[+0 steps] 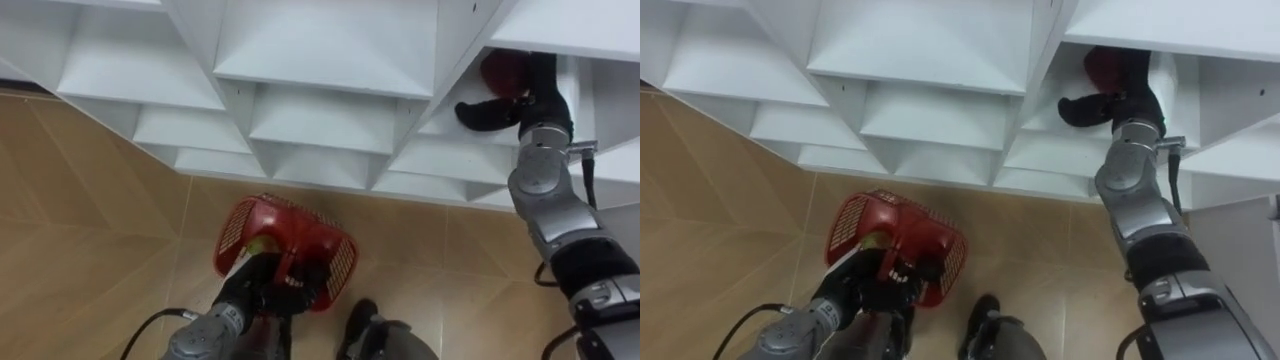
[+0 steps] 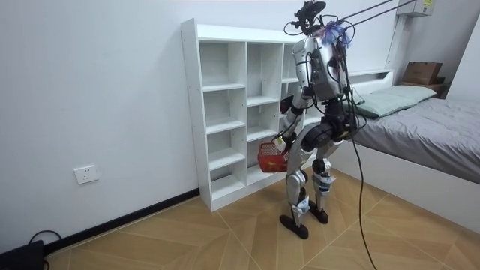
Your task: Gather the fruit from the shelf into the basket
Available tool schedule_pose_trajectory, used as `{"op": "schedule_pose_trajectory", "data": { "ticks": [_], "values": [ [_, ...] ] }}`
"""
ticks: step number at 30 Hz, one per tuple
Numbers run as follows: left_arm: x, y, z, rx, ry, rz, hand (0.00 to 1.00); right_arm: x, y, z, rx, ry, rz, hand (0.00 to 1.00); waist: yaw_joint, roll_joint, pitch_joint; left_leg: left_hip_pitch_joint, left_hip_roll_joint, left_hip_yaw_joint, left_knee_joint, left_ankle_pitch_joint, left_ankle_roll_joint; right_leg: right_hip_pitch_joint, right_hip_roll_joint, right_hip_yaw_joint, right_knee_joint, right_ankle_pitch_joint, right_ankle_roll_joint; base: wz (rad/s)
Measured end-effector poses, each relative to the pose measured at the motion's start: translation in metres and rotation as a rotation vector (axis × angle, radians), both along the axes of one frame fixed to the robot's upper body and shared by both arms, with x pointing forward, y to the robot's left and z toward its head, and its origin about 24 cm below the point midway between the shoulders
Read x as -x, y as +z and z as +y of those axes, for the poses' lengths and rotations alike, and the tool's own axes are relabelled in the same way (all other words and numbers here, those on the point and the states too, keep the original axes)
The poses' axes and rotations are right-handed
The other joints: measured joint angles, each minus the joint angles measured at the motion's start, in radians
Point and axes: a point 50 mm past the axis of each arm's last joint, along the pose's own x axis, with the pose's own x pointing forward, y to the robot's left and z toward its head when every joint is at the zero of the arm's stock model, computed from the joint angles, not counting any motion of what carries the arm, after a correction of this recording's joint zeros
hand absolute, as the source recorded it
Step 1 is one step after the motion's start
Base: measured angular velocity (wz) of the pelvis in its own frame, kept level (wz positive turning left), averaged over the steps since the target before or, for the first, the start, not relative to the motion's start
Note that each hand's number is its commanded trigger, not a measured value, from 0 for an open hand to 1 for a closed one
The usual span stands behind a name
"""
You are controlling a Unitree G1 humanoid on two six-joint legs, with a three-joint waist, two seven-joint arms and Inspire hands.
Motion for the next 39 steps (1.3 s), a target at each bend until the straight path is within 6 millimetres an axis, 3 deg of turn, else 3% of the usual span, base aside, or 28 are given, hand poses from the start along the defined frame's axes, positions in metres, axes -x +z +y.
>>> {"op": "schedule_pose_trajectory", "data": {
  "ticks": [6,7,8,9,10,20,30,31,33,34,39],
  "values": [
    [-0.001,0.001,-0.001,0.004,-0.006,-0.005,1.0,0.002,-0.005,-0.009,-0.006,-0.032,0.03,0.0,0.005,0.0,0.0,-0.007,-0.003,0.002,0.009,0.001,0.002,-0.011,-0.008,0.0,0.021,-0.005,-0.002,0.03],
    [-0.001,0.002,-0.001,0.009,-0.012,-0.008,1.0,0.002,-0.005,-0.011,-0.003,-0.036,0.031,0.09,0.008,0.0,0.0,-0.011,-0.003,0.001,0.012,0.001,0.002,-0.015,-0.009,0.0,0.026,-0.006,-0.003,0.03],
    [-0.002,0.003,-0.002,0.014,-0.018,-0.013,1.0,0.002,-0.004,-0.012,0.0,-0.037,0.028,0.68,0.01,0.0,0.0,-0.018,-0.004,0.001,0.02,0.001,0.002,-0.022,-0.011,0.0,0.035,-0.008,-0.005,0.04],
    [-0.002,0.004,-0.002,0.016,-0.021,-0.016,1.0,0.002,-0.003,-0.012,0.0,-0.037,0.026,0.93,0.01,0.0,0.0,-0.02,-0.004,0.001,0.021,0.001,0.002,-0.025,-0.011,0.0,0.037,-0.008,-0.006,0.0],
    [-0.002,0.004,-0.002,0.021,-0.028,-0.018,1.0,0.001,-0.003,-0.012,0.0,-0.036,0.024,1.0,0.01,0.0,0.0,-0.024,-0.003,0.001,0.022,0.001,0.002,-0.028,-0.011,-0.001,0.039,-0.008,-0.006,0.0],
    [-0.002,0.005,-0.006,0.035,-0.05,-0.019,1.0,0.005,0.003,-0.031,0.046,-0.089,0.005,1.0,0.014,0.0,-0.0002,-0.033,0.0,-0.003,0.023,0.001,0.002,-0.032,-0.011,-0.009,0.04,-0.007,-0.009,0.01],
    [-0.001,0.005,-0.008,0.038,-0.068,-0.013,1.0,0.004,0.004,-0.034,0.04,-0.091,0.013,1.0,0.023,0.001,-0.0003,-0.032,0.002,0.002,0.02,0.001,0.001,-0.034,-0.008,-0.008,0.036,-0.007,-0.01,0.0],
    [-0.001,0.005,-0.008,0.04,-0.07,-0.014,1.0,0.004,0.004,-0.034,0.033,-0.091,0.013,0.92,0.027,0.001,-0.0003,-0.032,0.002,0.002,0.02,0.001,0.001,-0.034,-0.009,-0.008,0.035,-0.007,-0.01,0.0],
    [-0.001,0.005,-0.009,0.044,-0.076,-0.015,1.0,0.004,0.004,-0.033,0.025,-0.089,0.014,0.18,0.032,0.001,-0.0002,-0.032,0.001,0.002,0.019,0.001,0.001,-0.034,-0.009,-0.007,0.035,-0.007,-0.01,0.0],
    [-0.001,0.005,-0.009,0.046,-0.08,-0.015,1.0,0.003,0.005,-0.033,0.019,-0.085,0.013,0.0,0.035,0.001,-0.0001,-0.032,0.0,0.002,0.017,0.001,0.001,-0.034,-0.009,-0.007,0.034,-0.007,-0.01,0.0],
    [-0.001,0.005,-0.01,0.046,-0.089,-0.014,1.0,-0.003,0.012,-0.03,-0.019,-0.073,-0.006,0.0,0.035,-0.001,0.0007,-0.033,0.0,0.001,0.016,0.001,0.001,-0.033,-0.01,-0.009,0.032,-0.007,-0.01,0.0]
  ]
}}
